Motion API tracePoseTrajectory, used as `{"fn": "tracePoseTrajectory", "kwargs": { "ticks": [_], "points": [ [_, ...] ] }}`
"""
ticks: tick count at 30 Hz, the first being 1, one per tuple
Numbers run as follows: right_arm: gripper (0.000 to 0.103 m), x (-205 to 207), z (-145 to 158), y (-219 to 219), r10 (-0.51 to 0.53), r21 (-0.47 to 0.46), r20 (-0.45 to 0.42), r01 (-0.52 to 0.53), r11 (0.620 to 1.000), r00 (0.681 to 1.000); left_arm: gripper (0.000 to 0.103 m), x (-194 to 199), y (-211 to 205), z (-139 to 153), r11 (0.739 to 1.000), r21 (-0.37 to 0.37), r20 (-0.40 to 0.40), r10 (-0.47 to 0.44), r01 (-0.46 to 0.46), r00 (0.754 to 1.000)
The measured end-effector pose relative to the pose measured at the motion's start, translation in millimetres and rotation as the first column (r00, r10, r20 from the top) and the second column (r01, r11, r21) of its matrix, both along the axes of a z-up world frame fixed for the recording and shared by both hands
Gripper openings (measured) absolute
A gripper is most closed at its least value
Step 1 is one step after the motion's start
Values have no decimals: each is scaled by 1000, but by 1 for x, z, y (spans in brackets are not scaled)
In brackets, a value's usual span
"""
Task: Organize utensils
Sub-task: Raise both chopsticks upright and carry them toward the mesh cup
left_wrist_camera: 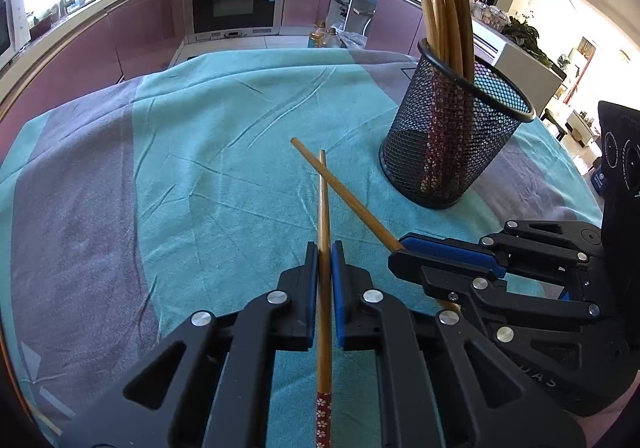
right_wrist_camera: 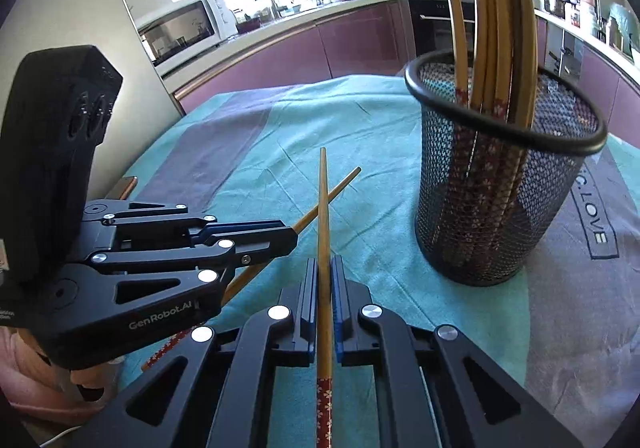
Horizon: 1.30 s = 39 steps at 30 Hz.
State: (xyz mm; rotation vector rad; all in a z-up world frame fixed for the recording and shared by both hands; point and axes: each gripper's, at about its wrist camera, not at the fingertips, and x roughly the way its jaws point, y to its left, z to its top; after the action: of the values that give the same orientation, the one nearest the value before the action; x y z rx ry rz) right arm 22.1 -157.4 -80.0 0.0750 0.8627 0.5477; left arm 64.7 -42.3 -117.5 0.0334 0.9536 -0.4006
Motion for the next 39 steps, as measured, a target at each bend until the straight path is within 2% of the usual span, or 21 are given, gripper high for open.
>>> {"fn": "tracePoseTrajectory", "kwargs": {
  "ticks": [23,39],
  "points": [
    [6,-23,46,-31,-33,110,117,20,994,993,7,-30,22,54,994,-107,98,-6,16,995],
    [6,-32,61,-45,-65,140,154,43,989,986,7,-44,20,75,991,-131,145,-17,36,989]
  ]
}}
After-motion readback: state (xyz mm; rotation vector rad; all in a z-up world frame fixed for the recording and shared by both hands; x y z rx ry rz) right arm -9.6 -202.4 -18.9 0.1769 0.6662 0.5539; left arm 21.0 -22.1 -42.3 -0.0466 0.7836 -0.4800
